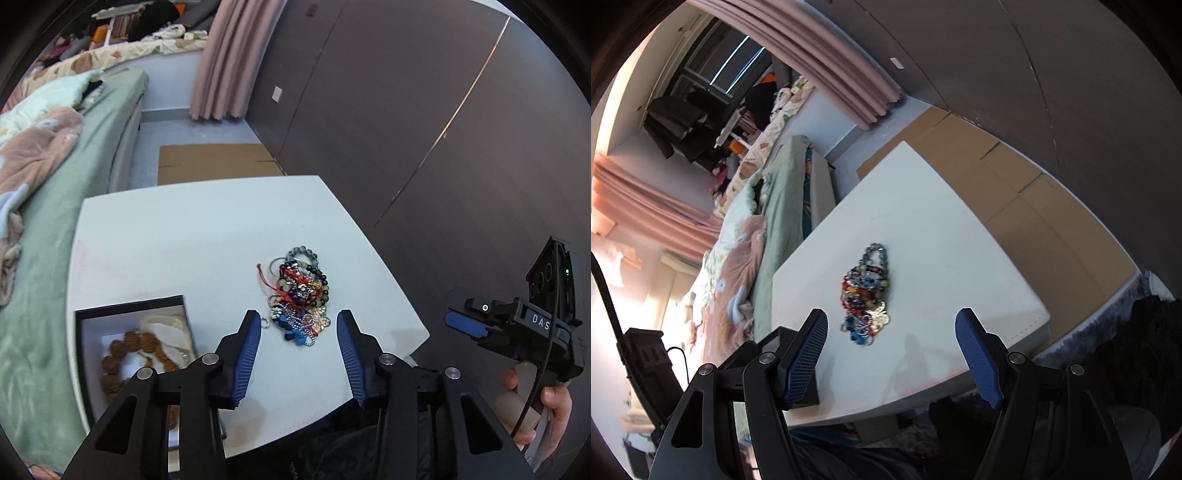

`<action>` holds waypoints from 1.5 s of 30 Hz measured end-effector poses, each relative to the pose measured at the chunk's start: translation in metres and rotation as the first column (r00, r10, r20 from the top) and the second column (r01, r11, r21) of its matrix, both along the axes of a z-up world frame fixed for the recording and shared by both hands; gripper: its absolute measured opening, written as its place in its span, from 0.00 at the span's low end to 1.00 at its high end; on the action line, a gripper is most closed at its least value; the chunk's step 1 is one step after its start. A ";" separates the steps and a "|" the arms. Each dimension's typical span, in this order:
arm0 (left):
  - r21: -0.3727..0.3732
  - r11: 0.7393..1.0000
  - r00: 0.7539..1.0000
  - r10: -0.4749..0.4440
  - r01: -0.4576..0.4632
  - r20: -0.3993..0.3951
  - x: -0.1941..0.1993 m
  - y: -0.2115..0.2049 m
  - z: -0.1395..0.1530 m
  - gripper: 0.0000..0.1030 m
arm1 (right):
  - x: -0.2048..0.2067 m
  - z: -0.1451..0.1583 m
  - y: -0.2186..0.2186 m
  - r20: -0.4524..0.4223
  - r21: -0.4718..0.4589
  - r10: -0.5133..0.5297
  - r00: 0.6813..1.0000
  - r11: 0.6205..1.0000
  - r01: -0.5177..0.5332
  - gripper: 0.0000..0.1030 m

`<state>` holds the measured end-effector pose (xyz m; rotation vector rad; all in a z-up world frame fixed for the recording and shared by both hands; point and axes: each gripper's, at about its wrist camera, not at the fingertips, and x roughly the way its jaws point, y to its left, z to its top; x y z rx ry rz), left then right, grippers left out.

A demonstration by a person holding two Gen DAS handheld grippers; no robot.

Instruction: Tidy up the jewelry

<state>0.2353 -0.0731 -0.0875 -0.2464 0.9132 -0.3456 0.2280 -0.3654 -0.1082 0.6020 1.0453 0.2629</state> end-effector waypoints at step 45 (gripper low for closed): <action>-0.112 0.989 0.964 0.061 -0.092 -0.259 0.097 -0.019 -0.080 0.17 | 0.011 -0.039 -0.032 -0.087 0.001 -0.047 0.995 0.999 0.048 0.70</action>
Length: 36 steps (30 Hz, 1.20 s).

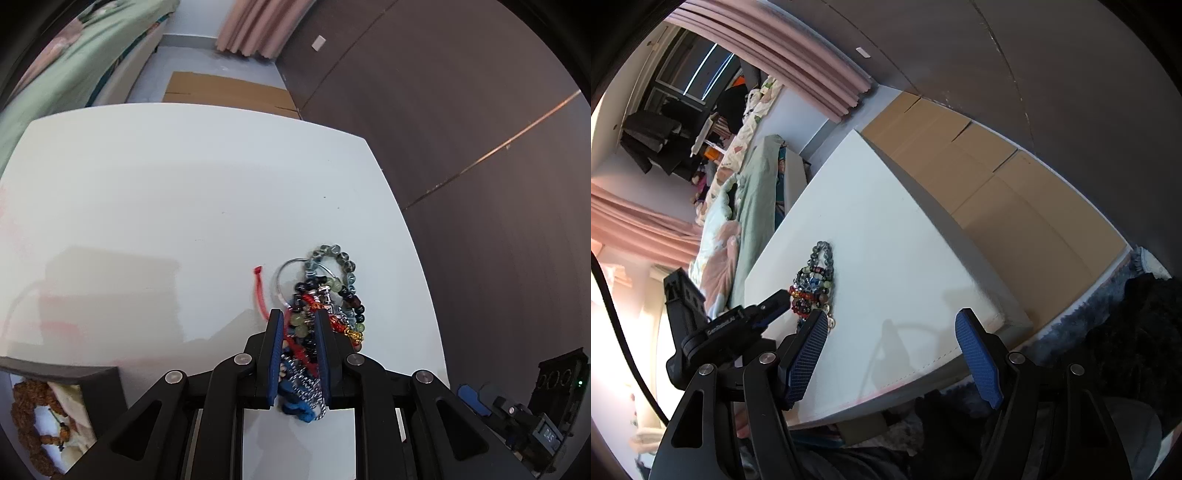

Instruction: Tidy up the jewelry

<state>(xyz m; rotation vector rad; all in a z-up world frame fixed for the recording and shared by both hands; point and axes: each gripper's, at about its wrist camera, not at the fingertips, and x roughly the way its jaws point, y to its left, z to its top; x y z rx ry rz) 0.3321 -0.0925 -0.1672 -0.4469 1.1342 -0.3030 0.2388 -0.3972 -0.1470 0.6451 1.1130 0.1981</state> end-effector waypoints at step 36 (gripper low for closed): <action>-0.148 0.988 0.985 -0.023 0.049 0.172 -0.017 0.019 0.091 0.07 | 0.028 -0.002 0.057 -0.010 0.061 0.088 0.996 0.994 -0.087 0.67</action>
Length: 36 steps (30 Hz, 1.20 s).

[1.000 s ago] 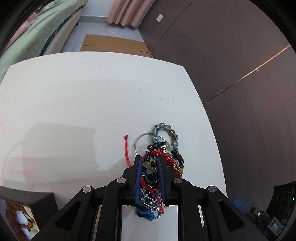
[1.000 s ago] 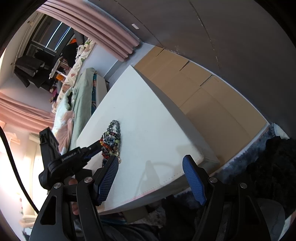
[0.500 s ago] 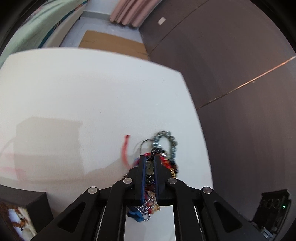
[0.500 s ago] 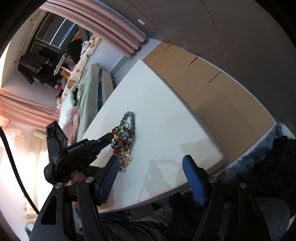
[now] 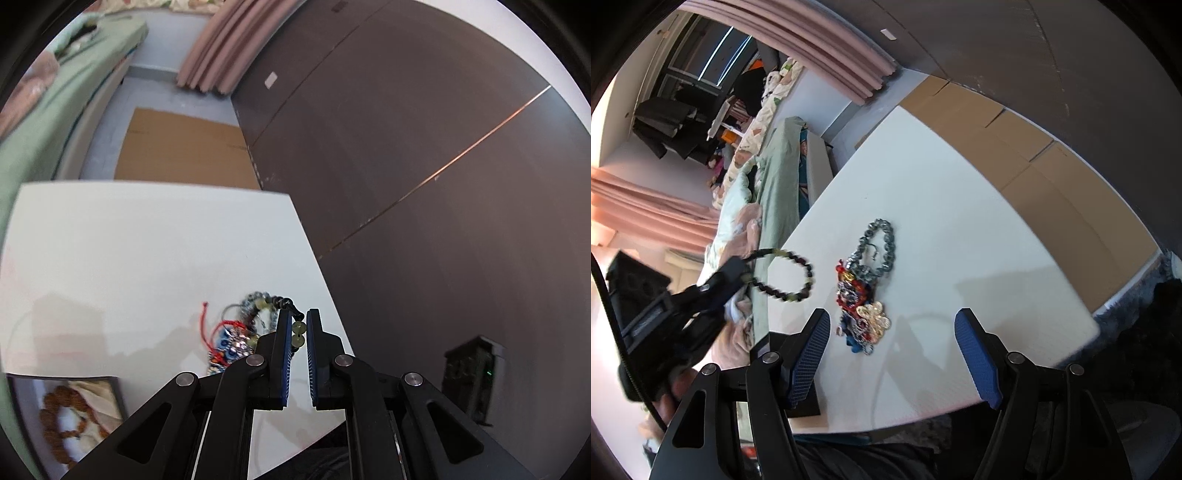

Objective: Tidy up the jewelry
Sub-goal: 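Grasp the red string bracelet with the right tool and lift it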

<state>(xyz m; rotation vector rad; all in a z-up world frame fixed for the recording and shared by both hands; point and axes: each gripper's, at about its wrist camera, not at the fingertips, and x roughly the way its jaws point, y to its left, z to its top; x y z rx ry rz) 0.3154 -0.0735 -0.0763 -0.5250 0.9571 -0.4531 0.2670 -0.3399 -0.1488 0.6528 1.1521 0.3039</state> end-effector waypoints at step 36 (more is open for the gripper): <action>-0.039 0.986 0.986 0.166 -0.165 0.030 -0.072 0.115 0.009 0.07 | 0.041 -0.006 0.074 -0.017 0.006 0.182 0.983 0.983 -0.182 0.08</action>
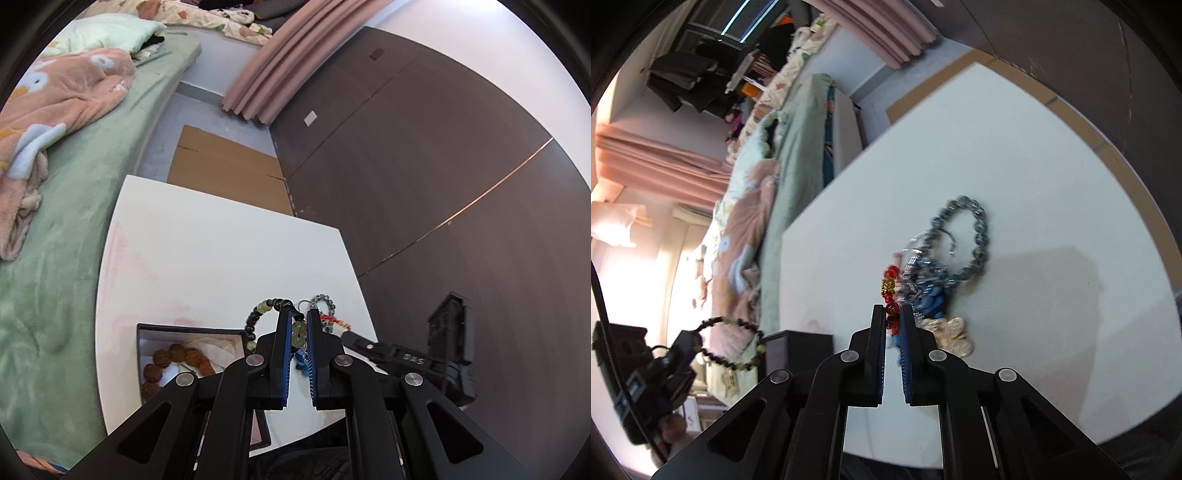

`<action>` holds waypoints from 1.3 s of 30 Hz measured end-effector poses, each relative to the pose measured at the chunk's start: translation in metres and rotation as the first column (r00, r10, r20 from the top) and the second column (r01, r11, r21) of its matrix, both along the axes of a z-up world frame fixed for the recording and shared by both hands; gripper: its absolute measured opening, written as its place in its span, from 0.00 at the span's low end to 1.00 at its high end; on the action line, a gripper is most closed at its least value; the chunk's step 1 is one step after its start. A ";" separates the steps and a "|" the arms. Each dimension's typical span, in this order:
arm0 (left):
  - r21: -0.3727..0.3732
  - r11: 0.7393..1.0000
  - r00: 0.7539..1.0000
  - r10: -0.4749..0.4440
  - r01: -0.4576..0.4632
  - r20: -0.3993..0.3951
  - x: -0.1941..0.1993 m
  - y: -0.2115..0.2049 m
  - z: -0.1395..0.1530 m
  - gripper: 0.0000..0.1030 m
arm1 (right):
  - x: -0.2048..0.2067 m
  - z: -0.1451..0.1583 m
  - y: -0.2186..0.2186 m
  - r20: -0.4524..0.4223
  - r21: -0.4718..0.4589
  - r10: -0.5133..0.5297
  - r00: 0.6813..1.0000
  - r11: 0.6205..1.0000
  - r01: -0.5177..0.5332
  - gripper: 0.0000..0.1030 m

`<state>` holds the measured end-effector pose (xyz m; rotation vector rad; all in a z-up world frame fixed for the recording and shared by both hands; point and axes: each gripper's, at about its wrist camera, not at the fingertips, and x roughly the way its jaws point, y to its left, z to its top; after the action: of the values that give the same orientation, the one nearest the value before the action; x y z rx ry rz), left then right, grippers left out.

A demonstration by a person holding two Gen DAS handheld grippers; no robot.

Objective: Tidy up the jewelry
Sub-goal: 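Grasp the red string bracelet with the right tool and lift it, then lower the red string bracelet into the black box and open the right tool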

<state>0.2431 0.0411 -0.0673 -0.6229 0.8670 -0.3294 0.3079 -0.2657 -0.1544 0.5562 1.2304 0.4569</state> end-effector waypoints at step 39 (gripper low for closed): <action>-0.048 0.984 0.985 0.168 -0.169 -0.028 -0.074 0.081 0.006 0.79 | -0.071 0.062 0.124 0.084 -0.087 0.194 0.977 0.979 -0.187 0.62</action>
<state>0.1690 0.1217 -0.0614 -0.7438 0.8247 -0.1912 0.2367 -0.1413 -0.0922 0.3475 1.2126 0.5872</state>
